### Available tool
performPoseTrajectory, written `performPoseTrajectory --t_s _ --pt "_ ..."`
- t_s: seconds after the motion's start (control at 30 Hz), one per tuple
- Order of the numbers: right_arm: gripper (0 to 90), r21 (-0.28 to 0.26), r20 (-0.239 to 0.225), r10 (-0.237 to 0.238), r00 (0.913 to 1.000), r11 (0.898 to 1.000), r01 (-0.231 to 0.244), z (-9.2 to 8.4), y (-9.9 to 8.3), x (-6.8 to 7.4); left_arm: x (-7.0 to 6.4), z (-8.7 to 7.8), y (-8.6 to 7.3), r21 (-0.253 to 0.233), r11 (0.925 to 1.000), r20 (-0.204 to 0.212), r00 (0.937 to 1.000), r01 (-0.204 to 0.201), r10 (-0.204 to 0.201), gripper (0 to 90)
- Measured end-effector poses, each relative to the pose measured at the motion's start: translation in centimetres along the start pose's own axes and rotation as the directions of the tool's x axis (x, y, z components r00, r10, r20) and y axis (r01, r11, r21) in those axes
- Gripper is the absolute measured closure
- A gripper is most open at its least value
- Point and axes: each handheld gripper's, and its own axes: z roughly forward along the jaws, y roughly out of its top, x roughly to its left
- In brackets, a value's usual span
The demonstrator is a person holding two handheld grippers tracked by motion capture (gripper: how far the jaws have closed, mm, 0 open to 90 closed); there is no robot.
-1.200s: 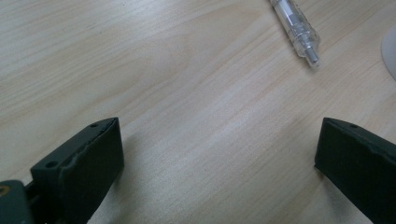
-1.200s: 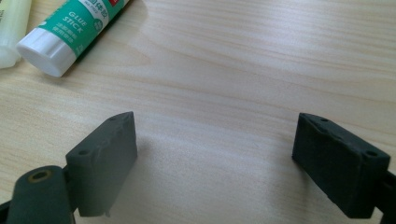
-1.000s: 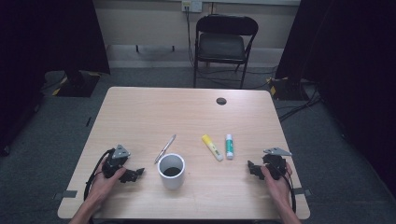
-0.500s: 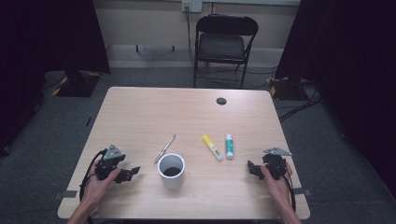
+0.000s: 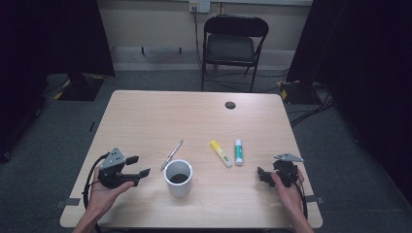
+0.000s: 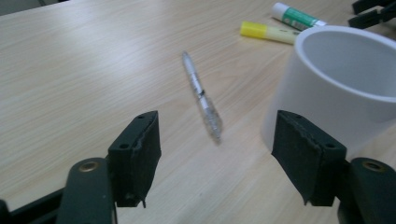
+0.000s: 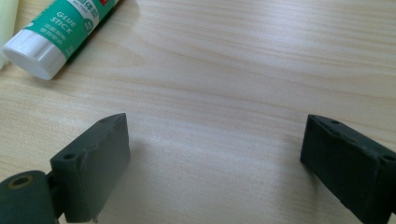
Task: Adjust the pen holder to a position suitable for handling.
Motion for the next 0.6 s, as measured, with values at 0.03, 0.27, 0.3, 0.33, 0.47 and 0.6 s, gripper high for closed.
performPoseTrajectory --t_s 0.03,0.27,0.3,0.33,0.47,0.6 --pt "7.4 0.000 0.000 0.000 1.0000 1.000 0.000 0.0 0.0 0.0 0.0 0.0 0.0 0.000 1.0000 0.000 1.0000 0.000 0.000 34.1" --pt "7.3 0.000 -0.001 0.000 1.0000 1.000 0.000 0.0 0.0 0.0 -1.0 0.5 1.1 0.002 1.0000 0.059 0.9982 0.006 -0.006 38.5" --pt "7.3 0.000 0.000 0.000 1.0000 1.000 0.000 0.0 0.0 0.0 -1.2 0.4 1.4 -0.008 1.0000 0.068 0.9977 0.006 -0.006 40.5" --pt "7.3 0.000 -0.001 0.000 1.0000 1.000 0.000 0.0 0.0 0.0 -1.3 0.3 1.6 -0.025 0.9996 0.079 0.9968 0.013 -0.011 42.3" --pt "7.3 0.000 -0.001 0.000 1.0000 1.000 0.000 0.0 0.0 0.0 -1.9 0.4 2.7 -0.046 0.9989 0.104 0.9946 -0.005 0.009 44.9" --pt "7.2 0.000 -0.001 0.000 1.0000 1.000 0.000 0.0 0.0 0.0 -2.6 1.2 3.7 -0.046 0.9980 0.130 0.9903 -0.043 0.048 48.3"
